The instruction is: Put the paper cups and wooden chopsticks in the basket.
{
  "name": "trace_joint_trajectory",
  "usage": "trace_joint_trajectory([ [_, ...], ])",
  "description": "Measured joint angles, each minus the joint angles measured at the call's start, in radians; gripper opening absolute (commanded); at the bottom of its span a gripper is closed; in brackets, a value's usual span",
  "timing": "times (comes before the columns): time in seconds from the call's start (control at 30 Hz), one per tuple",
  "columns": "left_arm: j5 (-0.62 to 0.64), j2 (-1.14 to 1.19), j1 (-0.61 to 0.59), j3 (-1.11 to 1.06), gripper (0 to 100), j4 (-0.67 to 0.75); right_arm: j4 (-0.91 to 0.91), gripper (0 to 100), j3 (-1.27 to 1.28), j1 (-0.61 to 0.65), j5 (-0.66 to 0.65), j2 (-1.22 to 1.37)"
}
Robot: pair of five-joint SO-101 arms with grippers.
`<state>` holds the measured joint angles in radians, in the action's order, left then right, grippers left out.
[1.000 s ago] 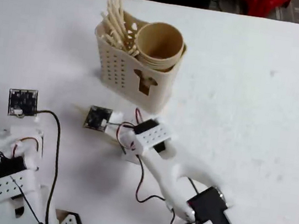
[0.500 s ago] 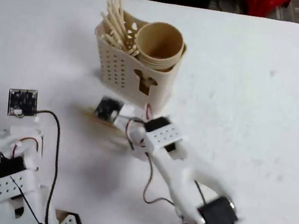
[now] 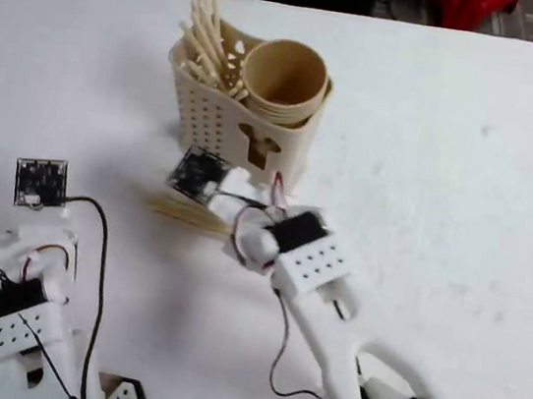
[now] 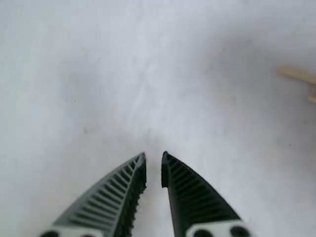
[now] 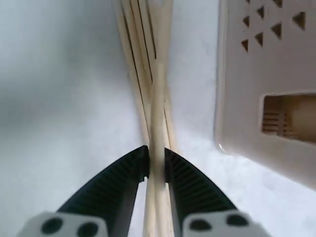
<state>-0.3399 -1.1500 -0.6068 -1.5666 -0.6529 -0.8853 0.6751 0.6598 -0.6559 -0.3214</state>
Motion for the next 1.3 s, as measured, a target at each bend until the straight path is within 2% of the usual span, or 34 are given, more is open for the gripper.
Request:
trace_joint_trajectory([
  [0.2, 0.0, 0.0, 0.0, 0.0, 8, 0.0, 0.032, 2.4, -0.164, 0.015, 0.094, 0.276],
  [0.33, 0.0, 0.0, 0.0, 0.0, 8, 0.0, -0.015, 12.8, -0.253, 0.015, 0.114, 0.397],
  [0.43, 0.0, 0.0, 0.0, 0.0, 8, 0.0, -0.069, 17.7, -0.267, 0.015, 0.114, 0.39],
  [0.6, 0.0, 0.0, 0.0, 0.0, 8, 0.0, -0.193, 14.6, -0.267, 0.015, 0.112, 0.281],
  [0.73, 0.0, 0.0, 0.0, 0.0, 8, 0.0, -0.256, 13.8, -0.267, -0.02, 0.049, 0.212],
  [0.93, 0.0, 0.0, 0.0, 0.0, 8, 0.0, -0.203, 13.9, -0.14, -0.097, -0.049, 0.199],
  [1.1, 0.0, 0.0, 0.0, 0.0, 8, 0.0, -0.14, 13.9, -0.005, -0.064, -0.097, 0.196],
  [1.3, 0.0, 0.0, 0.0, 0.0, 8, 0.0, -0.106, 14.1, 0.029, -0.014, -0.101, 0.18],
])
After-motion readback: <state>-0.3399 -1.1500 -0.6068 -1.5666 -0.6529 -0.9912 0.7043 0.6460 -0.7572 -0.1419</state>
